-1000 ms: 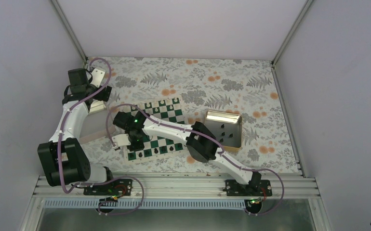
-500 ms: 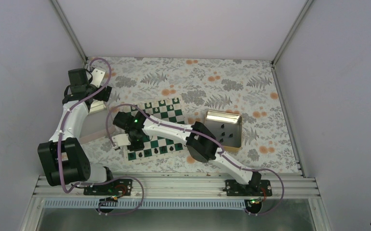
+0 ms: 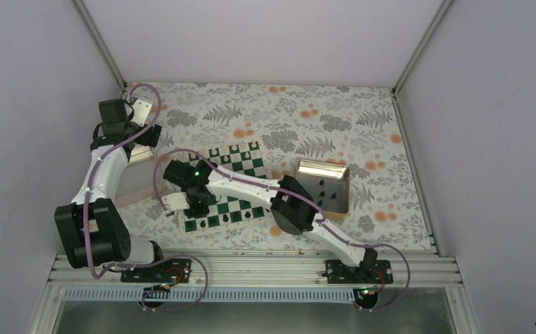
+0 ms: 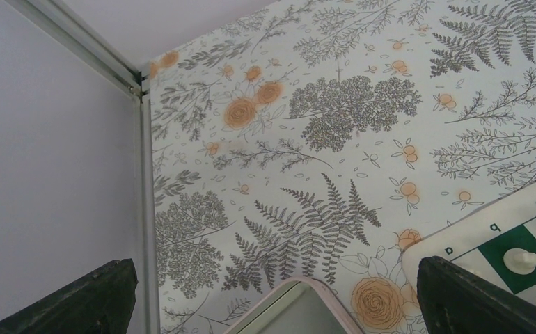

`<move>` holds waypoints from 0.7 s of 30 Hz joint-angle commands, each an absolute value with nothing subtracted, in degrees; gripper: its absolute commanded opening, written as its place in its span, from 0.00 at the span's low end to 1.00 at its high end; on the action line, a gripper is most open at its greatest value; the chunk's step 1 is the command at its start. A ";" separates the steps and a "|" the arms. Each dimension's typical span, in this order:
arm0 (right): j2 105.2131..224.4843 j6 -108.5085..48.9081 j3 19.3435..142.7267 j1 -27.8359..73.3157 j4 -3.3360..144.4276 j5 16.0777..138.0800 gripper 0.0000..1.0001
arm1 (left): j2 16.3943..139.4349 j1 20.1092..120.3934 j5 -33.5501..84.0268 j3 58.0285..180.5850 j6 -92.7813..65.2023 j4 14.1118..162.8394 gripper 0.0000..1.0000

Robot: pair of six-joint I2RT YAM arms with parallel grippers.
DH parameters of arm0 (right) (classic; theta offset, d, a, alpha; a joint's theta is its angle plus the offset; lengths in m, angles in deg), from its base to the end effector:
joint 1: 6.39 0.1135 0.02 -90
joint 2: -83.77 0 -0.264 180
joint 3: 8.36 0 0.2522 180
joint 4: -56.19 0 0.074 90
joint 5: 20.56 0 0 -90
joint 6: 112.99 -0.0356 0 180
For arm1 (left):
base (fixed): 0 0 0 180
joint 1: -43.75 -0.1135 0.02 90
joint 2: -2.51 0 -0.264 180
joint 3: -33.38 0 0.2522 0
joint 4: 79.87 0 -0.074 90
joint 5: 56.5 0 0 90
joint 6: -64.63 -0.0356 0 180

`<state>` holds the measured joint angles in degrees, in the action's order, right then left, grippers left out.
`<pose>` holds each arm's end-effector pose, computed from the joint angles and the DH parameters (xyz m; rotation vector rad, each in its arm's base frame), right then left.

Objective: Set up the chess pieces on the board
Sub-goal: Place the chess piece on the chessboard, then pick up the chess piece from the storage box.

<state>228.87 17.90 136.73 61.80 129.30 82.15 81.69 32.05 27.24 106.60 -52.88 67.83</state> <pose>0.1860 0.4860 0.1605 -2.3730 1.6317 0.4125 0.3016 0.0585 0.2789 0.3677 2.2153 0.2496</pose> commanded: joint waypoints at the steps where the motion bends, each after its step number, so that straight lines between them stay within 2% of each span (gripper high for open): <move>1: 221.53 17.41 137.46 60.48 130.56 80.46 0.18 | 82.33 32.33 26.25 107.86 -53.14 67.78 1.00; 6: 214.10 16.35 131.44 54.73 129.96 79.09 0.20 | 82.21 32.33 26.14 108.12 -53.13 67.74 1.00; 21: 187.35 12.52 92.76 22.79 128.86 75.29 0.17 | 83.87 32.50 27.03 108.81 -52.97 67.38 1.00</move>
<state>193.96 13.90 99.33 25.82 126.85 76.07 82.52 32.05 27.30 106.84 -53.01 67.74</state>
